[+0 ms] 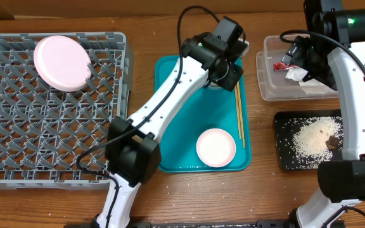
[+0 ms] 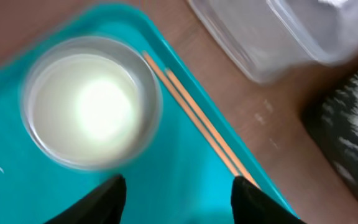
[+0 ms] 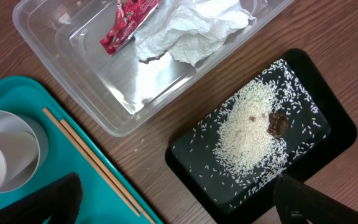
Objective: Sort waste into correct bins and load items into the dishwasher
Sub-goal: 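Grasp the white cup inside the grey bowl with the left gripper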
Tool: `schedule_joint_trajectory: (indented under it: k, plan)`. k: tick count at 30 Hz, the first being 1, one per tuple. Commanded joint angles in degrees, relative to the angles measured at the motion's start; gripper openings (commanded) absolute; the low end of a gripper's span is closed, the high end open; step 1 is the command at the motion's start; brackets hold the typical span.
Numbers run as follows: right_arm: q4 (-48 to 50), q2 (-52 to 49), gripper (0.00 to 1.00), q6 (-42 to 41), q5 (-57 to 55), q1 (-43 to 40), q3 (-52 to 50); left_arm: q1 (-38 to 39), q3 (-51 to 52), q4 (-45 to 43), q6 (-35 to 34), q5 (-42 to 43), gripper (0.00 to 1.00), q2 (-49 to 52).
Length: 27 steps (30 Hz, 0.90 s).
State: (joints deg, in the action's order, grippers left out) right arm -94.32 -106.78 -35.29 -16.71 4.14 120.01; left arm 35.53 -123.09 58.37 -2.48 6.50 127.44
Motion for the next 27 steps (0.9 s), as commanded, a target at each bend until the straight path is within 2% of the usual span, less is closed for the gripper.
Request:
schedule_joint_trajectory:
  k: [1,4,9,12,15,16,22,27]
  plan:
    - [0.15,1.33,1.0,0.66,-0.15,-0.04,1.14,-0.24,0.07,-3.13,6.95,-8.46,0.62,2.89]
    - [0.15,1.33,1.0,0.66,-0.15,-0.04,1.14,-0.44,0.07,-6.08,7.26,-11.5,0.62,4.74]
    - [0.15,1.33,1.0,0.66,-0.15,-0.04,1.14,-0.79,0.07,-8.52,8.7,-11.39,0.59,6.93]
    - [0.15,1.33,1.0,0.66,-0.17,-0.04,1.14,-0.61,0.07,-9.27,9.16,-11.3,0.55,7.26]
    - [0.15,1.33,1.0,0.66,-0.15,-0.04,1.14,-0.57,0.07,-9.53,9.18,-9.46,0.45,7.26]
    - [0.15,1.33,1.0,0.66,-0.15,-0.04,1.14,-0.57,0.22,-9.49,9.16,-8.85,0.44,7.28]
    - [0.15,1.33,1.0,0.66,-0.17,-0.04,1.14,-0.48,1.92,-8.92,9.11,-4.94,0.47,7.28]
    - [0.15,1.33,1.0,0.66,-0.17,-0.04,1.14,-0.24,1.92,-8.87,8.7,-4.98,0.45,7.28]
